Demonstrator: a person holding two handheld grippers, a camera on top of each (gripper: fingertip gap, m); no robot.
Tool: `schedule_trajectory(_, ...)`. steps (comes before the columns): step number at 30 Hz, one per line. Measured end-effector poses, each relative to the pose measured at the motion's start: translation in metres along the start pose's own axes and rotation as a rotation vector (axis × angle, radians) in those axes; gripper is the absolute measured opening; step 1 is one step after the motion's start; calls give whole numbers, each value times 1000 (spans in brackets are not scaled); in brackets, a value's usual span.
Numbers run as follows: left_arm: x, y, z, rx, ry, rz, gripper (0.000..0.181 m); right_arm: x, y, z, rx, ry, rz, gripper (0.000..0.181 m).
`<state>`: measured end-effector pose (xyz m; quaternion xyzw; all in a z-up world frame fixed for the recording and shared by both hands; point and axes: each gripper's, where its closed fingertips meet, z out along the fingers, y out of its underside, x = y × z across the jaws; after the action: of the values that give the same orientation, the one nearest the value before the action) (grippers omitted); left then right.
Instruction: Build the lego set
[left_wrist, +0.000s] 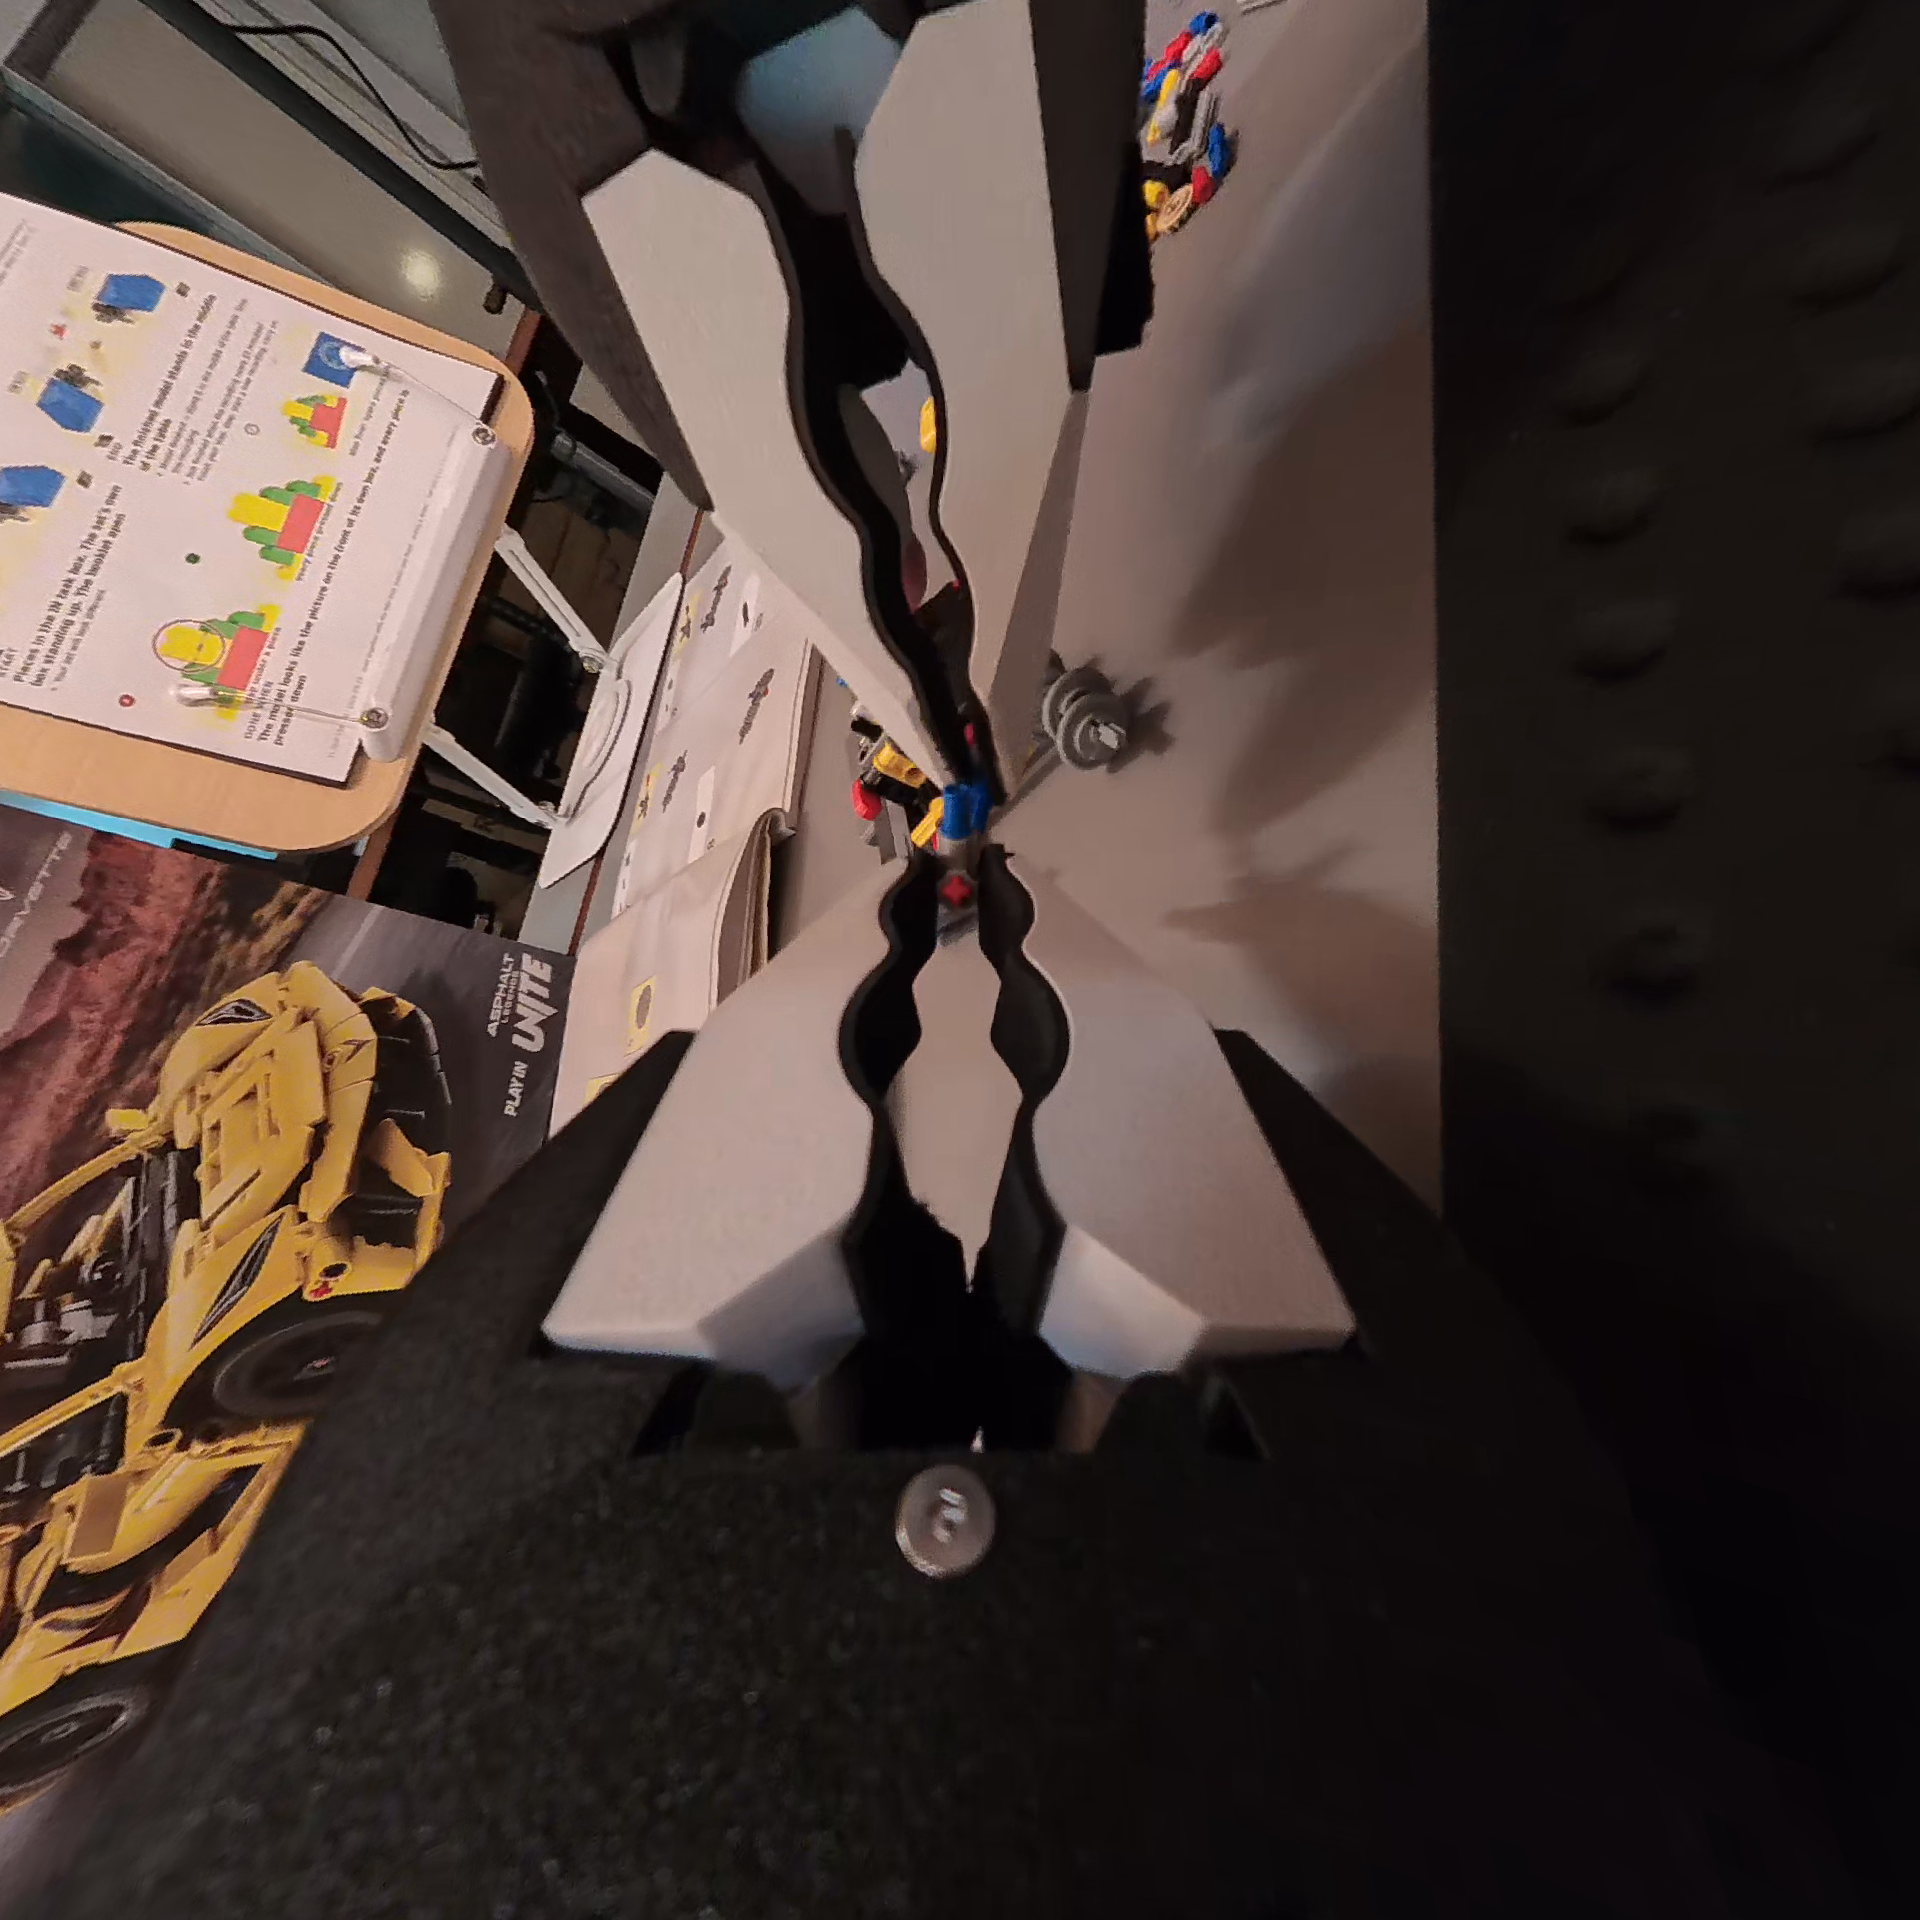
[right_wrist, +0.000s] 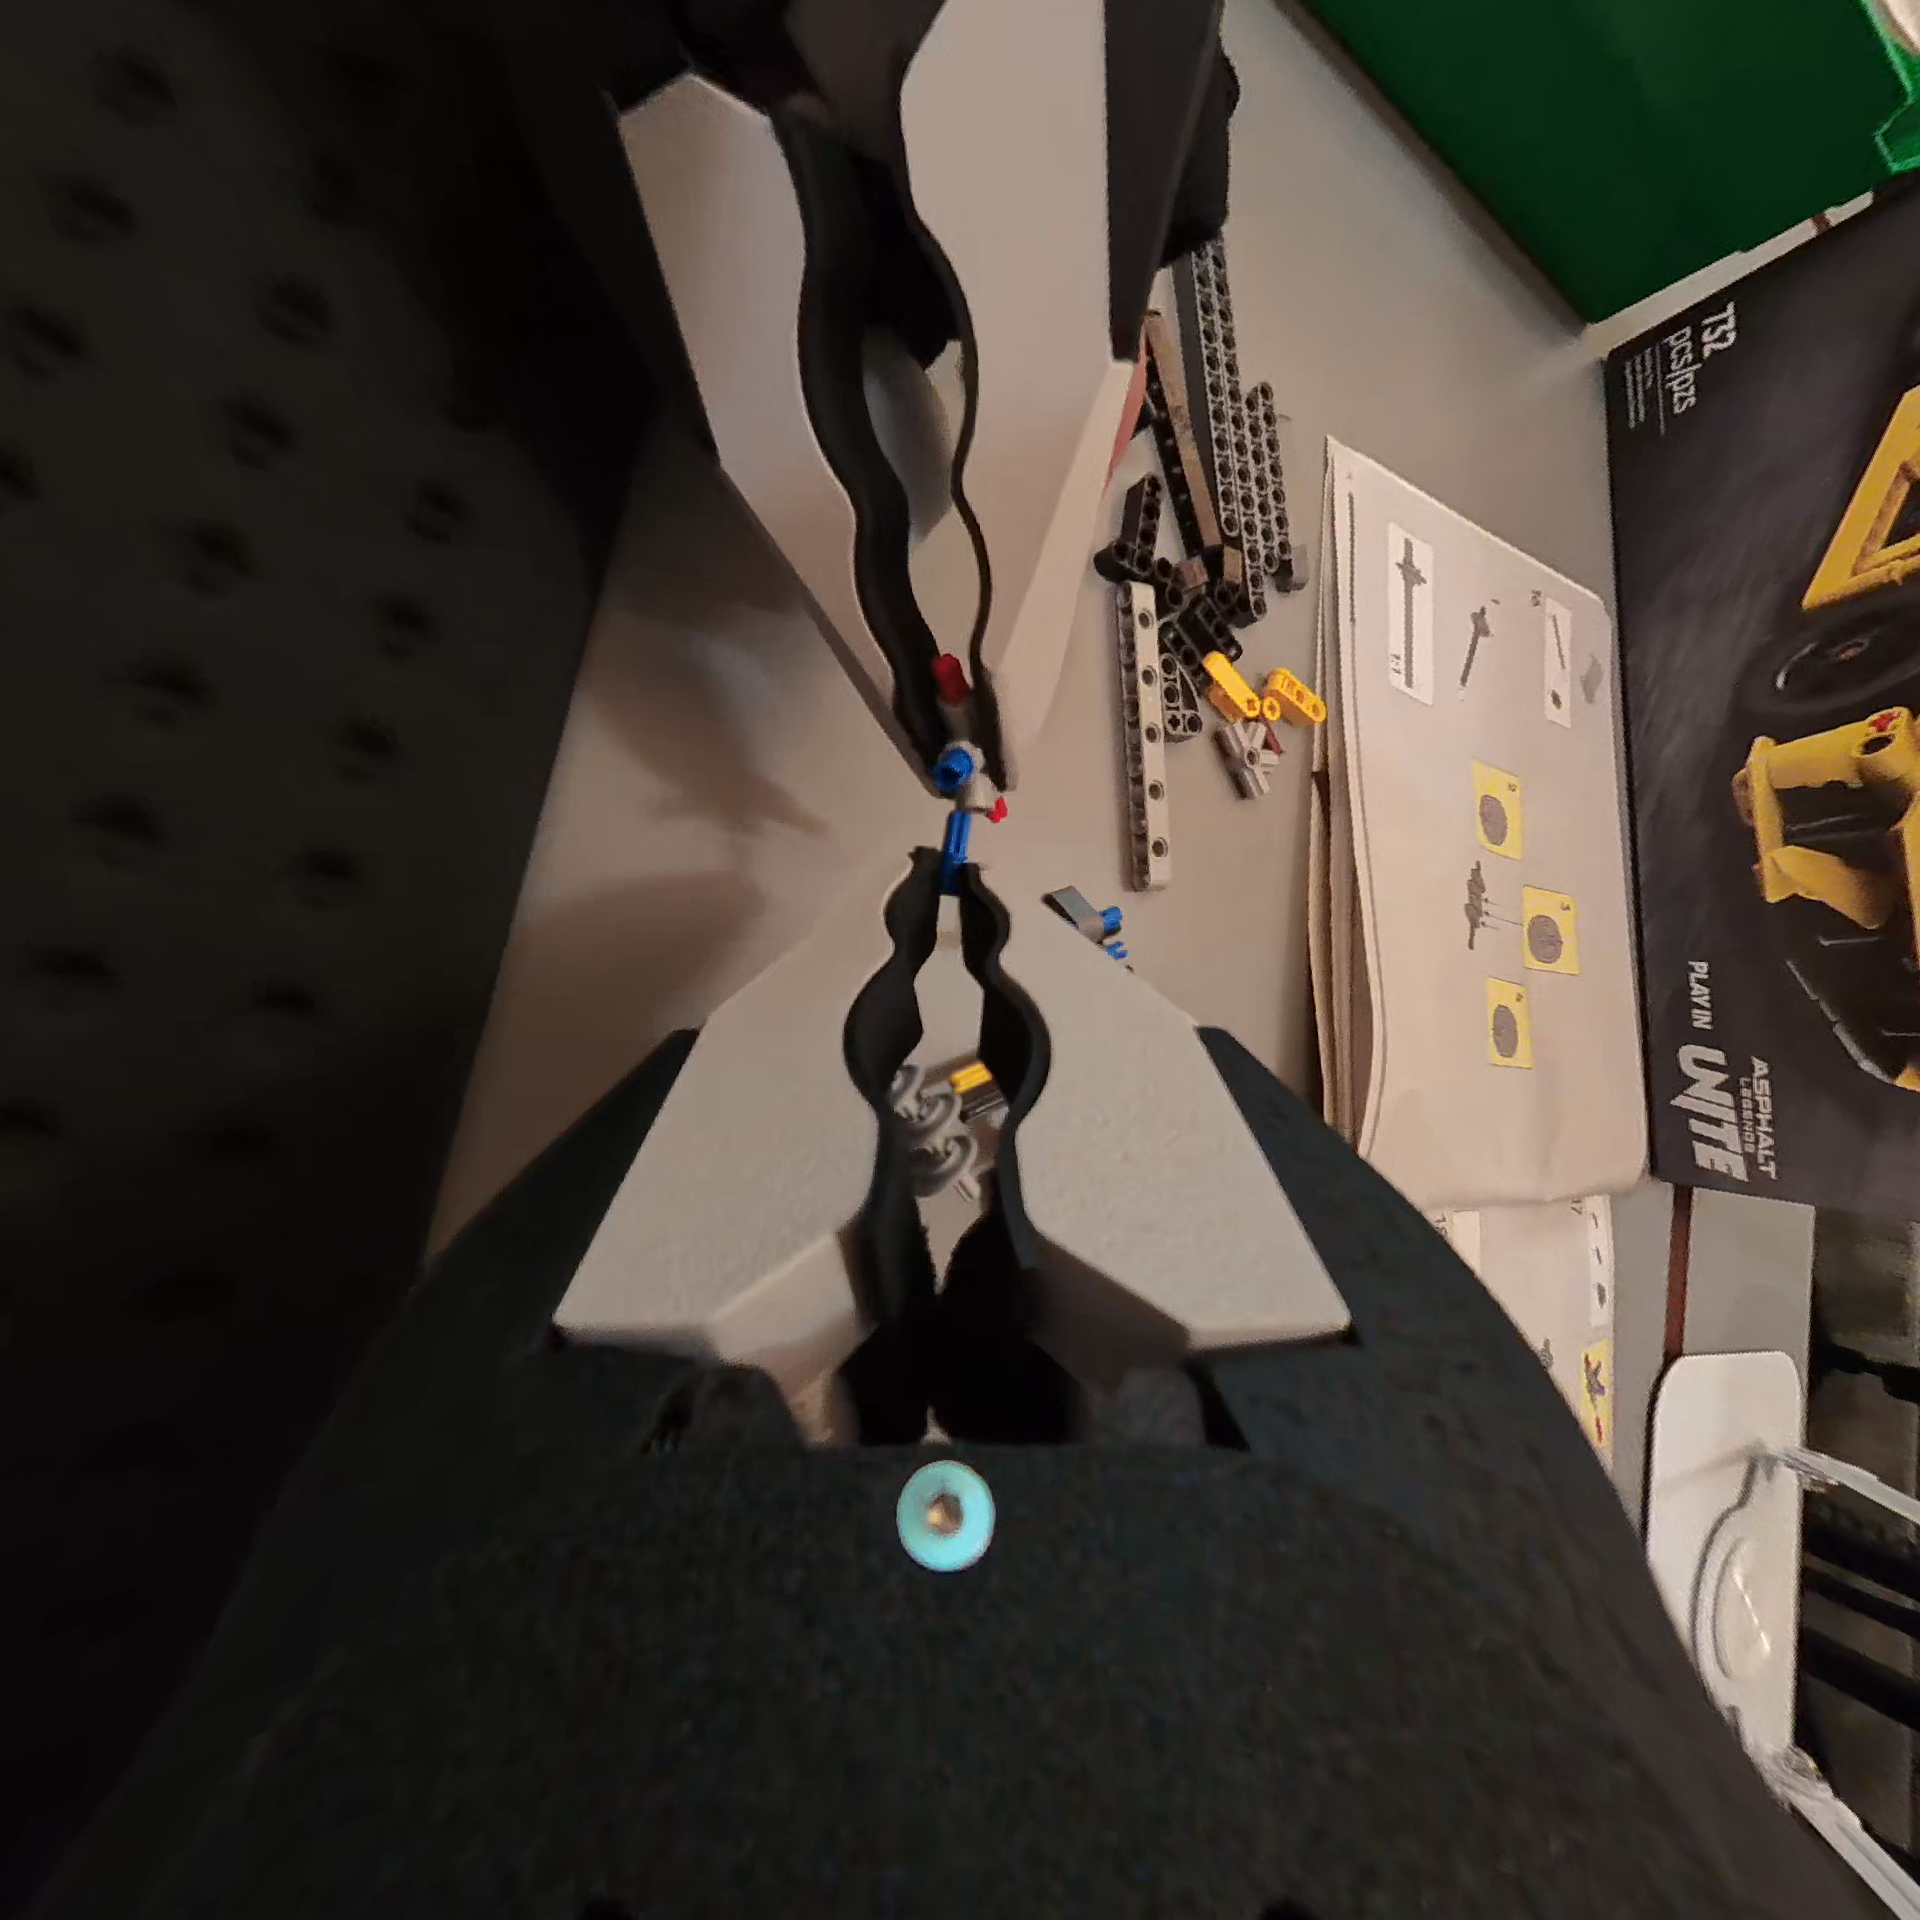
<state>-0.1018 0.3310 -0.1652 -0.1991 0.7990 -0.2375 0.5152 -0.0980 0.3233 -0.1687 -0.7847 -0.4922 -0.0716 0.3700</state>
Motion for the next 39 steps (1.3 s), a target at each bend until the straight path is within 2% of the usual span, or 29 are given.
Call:
schedule_trajectory(15, 5, -4, -1, 22, 30, -9, 6, -2, 0, -1, 2, 9, -91, 3)
schedule_trajectory(26, 16, 3, 6, -83, -14, 231, 6, -12, 8, 5, -111, -99, -50, 3)
schedule_trajectory(30, 17, 4, 6, -86, -13, 247, 6, -13, 9, 8, -115, -95, -54, 3)
schedule_trajectory(33, 15, 0, 2, -45, -7, 197, 6, -12, 6, 6, -31, -81, -82, 3)
schedule_trajectory(39, 5, -16, -9, 89, 14, 22, 6, -8, -10, -9, 262, -95, 79, 3)
